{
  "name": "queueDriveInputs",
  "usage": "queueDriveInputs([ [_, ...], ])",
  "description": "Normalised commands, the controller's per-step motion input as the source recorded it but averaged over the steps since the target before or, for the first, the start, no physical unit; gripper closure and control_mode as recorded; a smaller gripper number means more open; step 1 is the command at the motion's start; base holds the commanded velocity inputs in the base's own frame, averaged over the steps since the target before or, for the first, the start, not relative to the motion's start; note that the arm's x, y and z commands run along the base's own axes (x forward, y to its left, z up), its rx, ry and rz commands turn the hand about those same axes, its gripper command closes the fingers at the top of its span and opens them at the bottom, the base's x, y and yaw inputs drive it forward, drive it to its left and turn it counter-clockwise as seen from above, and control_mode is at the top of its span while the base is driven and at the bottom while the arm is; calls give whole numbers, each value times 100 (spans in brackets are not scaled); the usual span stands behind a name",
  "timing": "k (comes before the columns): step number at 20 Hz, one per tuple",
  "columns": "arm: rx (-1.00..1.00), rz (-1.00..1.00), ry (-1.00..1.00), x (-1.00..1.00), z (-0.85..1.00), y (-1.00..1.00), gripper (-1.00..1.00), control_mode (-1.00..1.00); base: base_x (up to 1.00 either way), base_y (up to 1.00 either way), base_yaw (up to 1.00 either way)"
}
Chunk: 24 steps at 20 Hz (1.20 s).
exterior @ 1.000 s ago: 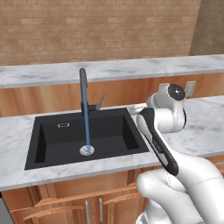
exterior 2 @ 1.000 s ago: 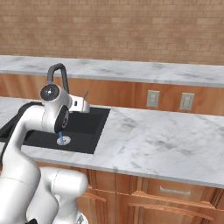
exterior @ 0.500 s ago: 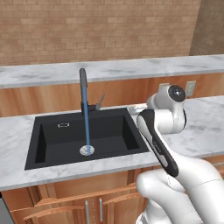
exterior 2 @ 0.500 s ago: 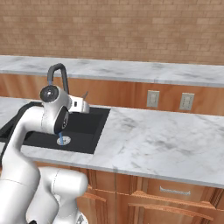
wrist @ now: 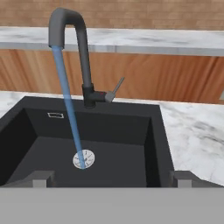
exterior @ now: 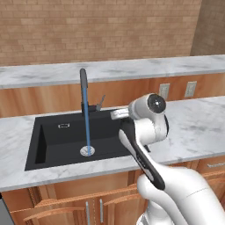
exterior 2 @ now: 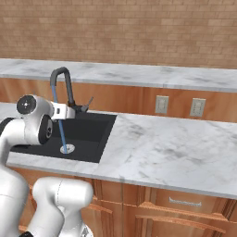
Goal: Turn on the sink faucet and place the jug under the water for a few seconds to fill it up.
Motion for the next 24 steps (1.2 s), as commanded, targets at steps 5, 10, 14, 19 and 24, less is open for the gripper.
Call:
queueDriveInputs([
  [5,0,0,-4,0,2,8,-100,-100,0,0,0],
  [10,0,0,-1,0,1,0,-100,-100,0,0,0],
  [14,0,0,-1,0,1,0,-100,-100,0,0,0],
  [19,0,0,0,0,0,0,-100,-100,0,0,0],
  [24,0,0,0,0,0,2,-100,-100,0,0,0],
])
